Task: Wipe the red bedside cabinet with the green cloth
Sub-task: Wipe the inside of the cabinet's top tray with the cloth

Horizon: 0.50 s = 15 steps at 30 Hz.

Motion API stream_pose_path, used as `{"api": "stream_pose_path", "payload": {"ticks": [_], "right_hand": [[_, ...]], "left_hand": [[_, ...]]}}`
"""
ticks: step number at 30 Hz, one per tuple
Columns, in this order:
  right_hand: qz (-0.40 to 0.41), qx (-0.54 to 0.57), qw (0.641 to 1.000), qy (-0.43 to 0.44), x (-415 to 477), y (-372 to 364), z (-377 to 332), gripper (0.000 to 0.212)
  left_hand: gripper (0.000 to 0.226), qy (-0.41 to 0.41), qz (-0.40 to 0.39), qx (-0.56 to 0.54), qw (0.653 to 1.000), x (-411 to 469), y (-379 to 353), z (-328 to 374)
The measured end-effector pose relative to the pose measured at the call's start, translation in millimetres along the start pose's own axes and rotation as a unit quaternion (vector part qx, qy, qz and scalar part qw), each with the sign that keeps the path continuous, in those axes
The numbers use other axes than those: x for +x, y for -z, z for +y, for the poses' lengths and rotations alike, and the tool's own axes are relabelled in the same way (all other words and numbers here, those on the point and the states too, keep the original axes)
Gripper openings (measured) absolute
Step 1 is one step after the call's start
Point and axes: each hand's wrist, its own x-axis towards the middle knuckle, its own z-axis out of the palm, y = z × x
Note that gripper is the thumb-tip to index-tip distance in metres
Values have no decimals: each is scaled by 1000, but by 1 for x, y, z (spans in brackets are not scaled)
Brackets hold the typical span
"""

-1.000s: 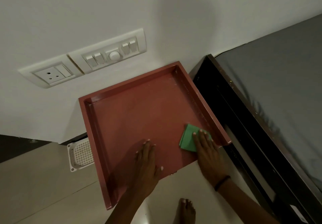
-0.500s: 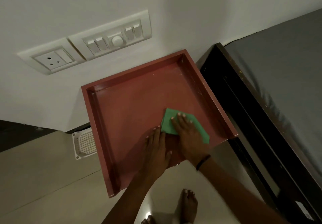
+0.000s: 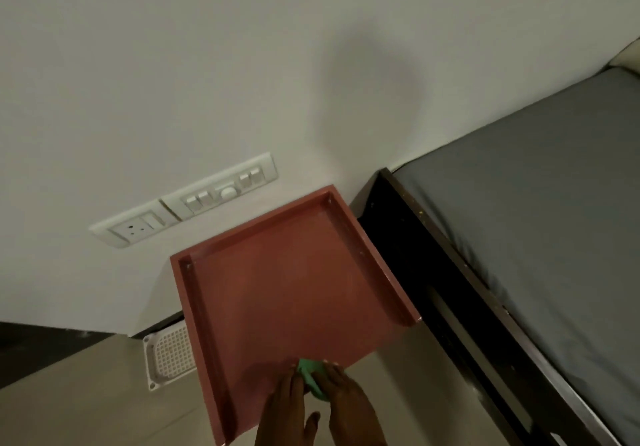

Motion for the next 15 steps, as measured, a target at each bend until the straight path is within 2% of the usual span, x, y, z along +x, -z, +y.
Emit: {"api": "stream_pose_path", "payload": {"ticks": [1, 3, 5, 7, 9, 11, 13, 14, 15], "right_hand": [[13, 25, 1000, -5, -4, 7, -2, 44], [66, 111, 992, -11, -6, 21, 0, 45], [95, 95, 990, -38, 4, 54, 4, 42], [170, 90, 980, -48, 36, 100, 23, 46], [205, 68, 976, -37, 71, 131, 41, 48], [218, 5, 975, -39, 103, 155, 55, 56], [184, -83, 979, -19, 131, 162, 60, 57], [171, -115, 979, -18, 142, 178, 58, 58], [123, -134, 983, -13, 151, 158, 66, 59]], "left_hand": [[100, -5, 14, -7, 1000, 0, 2, -2], [85, -24, 41, 0, 999, 4, 15, 9], [75, -27, 51, -7, 998, 9, 18, 12], [76, -34, 63, -18, 997, 17, 19, 14], [77, -28, 72, -37, 996, 22, 22, 17], [74, -28, 77, -59, 995, 25, 21, 19], [71, -19, 102, -45, 994, 24, 12, 13], [70, -22, 89, -52, 994, 28, 15, 16], [70, 1, 87, -40, 995, 18, -1, 4]]}}
